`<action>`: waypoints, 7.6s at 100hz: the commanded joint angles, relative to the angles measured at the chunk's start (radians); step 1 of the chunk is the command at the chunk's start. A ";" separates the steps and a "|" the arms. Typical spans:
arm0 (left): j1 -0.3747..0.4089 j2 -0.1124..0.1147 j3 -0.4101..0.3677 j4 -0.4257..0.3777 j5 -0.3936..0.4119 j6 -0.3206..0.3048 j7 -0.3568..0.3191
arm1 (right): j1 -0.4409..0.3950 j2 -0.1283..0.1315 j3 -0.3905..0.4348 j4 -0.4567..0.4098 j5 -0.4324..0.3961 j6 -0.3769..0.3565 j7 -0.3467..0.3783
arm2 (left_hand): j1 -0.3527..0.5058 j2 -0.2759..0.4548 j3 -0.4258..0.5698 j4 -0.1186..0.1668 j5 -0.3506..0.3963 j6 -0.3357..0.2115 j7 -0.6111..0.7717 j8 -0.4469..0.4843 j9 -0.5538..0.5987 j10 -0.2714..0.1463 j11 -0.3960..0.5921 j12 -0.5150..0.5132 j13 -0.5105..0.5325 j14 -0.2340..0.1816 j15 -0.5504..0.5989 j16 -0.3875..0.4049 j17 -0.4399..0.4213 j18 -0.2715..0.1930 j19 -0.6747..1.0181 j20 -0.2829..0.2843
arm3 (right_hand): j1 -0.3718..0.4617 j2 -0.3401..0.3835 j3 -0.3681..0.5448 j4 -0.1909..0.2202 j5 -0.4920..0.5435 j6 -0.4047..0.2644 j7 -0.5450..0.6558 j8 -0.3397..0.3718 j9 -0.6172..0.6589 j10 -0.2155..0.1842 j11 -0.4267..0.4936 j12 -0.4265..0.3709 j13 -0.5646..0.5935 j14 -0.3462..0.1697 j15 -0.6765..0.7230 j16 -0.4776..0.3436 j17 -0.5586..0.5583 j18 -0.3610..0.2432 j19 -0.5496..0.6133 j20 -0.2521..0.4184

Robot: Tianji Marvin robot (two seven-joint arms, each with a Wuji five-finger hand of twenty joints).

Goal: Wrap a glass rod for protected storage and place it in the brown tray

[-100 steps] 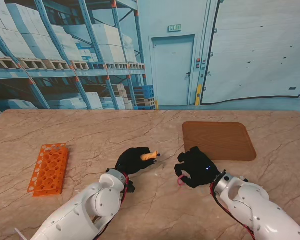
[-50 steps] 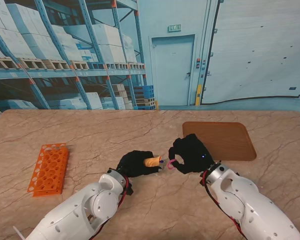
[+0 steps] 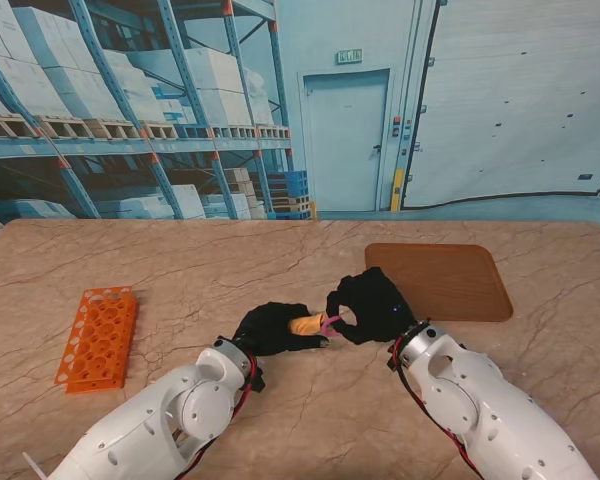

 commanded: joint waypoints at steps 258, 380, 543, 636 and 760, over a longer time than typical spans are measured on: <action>0.021 -0.003 0.007 -0.045 -0.011 -0.060 0.001 | -0.018 0.000 0.012 0.001 0.002 0.042 0.036 | 0.148 0.183 0.353 0.257 0.103 0.086 0.300 0.065 0.209 -0.020 0.093 -0.034 0.056 0.086 0.191 -0.080 0.001 -0.033 0.252 0.118 | 0.018 0.047 -0.007 -0.004 -0.032 0.026 -0.005 0.033 0.005 0.014 0.028 0.031 -0.003 0.000 0.029 0.025 -0.011 0.009 0.029 0.003; 0.080 -0.020 -0.043 -0.122 -0.166 -0.033 -0.030 | -0.031 -0.045 -0.015 0.005 0.482 0.146 0.277 | 0.130 -0.012 0.576 0.219 0.059 0.064 0.323 -0.066 0.181 -0.018 0.088 -0.034 0.057 0.046 0.175 -0.083 0.002 -0.057 0.252 0.099 | 0.019 0.045 -0.061 -0.064 0.026 0.012 0.002 0.030 0.046 0.020 0.023 0.033 0.019 0.014 0.018 0.026 -0.011 0.014 0.008 0.009; 0.084 -0.047 -0.058 -0.107 -0.185 0.036 0.049 | -0.140 -0.014 0.075 0.003 0.019 -0.126 -0.113 | 0.257 0.017 0.475 0.131 -0.036 0.071 0.317 -0.088 0.137 -0.041 0.105 -0.051 0.056 0.052 0.170 -0.081 0.002 -0.052 0.252 0.087 | 0.085 0.037 -0.019 -0.055 0.041 0.038 -0.009 0.001 0.121 0.019 0.058 0.025 0.037 0.026 0.060 0.031 -0.012 0.037 0.029 0.016; 0.074 -0.026 -0.035 -0.121 -0.195 0.043 -0.043 | -0.088 0.006 0.090 0.037 -0.091 -0.174 -0.210 | 0.231 0.007 0.505 0.155 -0.009 0.083 0.324 -0.055 0.162 -0.037 0.102 -0.053 0.056 0.052 0.178 -0.073 0.004 -0.062 0.252 0.117 | 0.134 0.094 -0.064 -0.061 -0.010 0.002 -0.018 0.034 0.107 0.017 0.066 0.014 0.030 0.017 0.067 0.025 -0.016 0.033 0.037 0.004; 0.066 -0.013 -0.022 -0.135 -0.203 0.054 -0.105 | 0.021 0.023 0.036 0.095 -0.134 -0.249 -0.210 | 0.216 -0.001 0.528 0.158 0.010 0.085 0.314 -0.026 0.175 -0.036 0.095 -0.045 0.056 0.048 0.185 -0.072 0.005 -0.068 0.252 0.136 | 0.238 0.201 -0.160 -0.082 -0.062 -0.141 -0.031 0.099 0.105 0.015 0.049 -0.008 0.027 0.002 0.054 0.022 -0.010 0.017 0.030 0.002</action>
